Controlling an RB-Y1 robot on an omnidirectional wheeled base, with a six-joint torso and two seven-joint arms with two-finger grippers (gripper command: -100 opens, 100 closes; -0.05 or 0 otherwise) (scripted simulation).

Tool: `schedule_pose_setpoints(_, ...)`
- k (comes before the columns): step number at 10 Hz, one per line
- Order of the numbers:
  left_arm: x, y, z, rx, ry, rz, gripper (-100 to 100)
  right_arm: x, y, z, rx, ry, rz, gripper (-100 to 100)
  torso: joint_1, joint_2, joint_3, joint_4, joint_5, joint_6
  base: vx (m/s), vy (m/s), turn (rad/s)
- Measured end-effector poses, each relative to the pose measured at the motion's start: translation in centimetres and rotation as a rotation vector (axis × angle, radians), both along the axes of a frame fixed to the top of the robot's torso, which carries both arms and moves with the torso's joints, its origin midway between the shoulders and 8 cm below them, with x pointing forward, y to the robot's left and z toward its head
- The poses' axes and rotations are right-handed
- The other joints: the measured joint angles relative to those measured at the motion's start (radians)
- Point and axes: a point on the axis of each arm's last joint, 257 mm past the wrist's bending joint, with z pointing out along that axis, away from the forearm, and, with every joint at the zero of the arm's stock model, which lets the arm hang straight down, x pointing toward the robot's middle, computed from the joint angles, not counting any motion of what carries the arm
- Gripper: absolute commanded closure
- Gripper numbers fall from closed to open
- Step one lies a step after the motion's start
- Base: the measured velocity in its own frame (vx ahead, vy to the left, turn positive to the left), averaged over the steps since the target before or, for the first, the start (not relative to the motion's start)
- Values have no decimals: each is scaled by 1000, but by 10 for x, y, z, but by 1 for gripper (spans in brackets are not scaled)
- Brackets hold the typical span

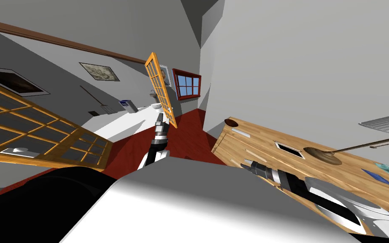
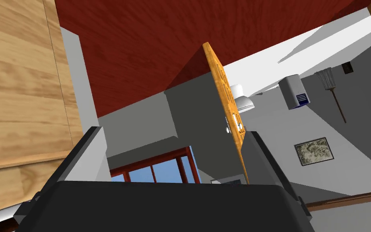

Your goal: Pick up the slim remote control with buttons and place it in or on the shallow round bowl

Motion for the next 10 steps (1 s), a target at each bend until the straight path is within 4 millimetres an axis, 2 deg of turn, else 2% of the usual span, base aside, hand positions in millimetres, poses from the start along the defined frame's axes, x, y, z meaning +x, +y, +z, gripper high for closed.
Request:
schedule_pose_setpoints(3,0,0,0,0,0,0,0,-15,-52,-3,-136,65,41,-100,1,-2,-1,-1,0,0,73,30,103)
schedule_pose_setpoints(6,0,0,0,0,0,0,0,-43,-101,0,-282,139,82,-100,0,-5,-3,-1,0,0,101,10,83)
schedule_pose_setpoints(7,0,0,0,0,0,0,0,-45,-114,2,-322,154,98,-100,-1,-5,-3,-1,0,0,149,11,119)
schedule_pose_setpoints(8,0,0,0,0,0,0,0,-56,-126,1,-364,183,115,-100,0,-7,-4,-2,0,0,126,9,69)
schedule_pose_setpoints(10,0,0,0,0,0,0,0,-57,-147,15,-417,203,129,-100,-1,-3,-2,-1,0,1,73,-5,76)
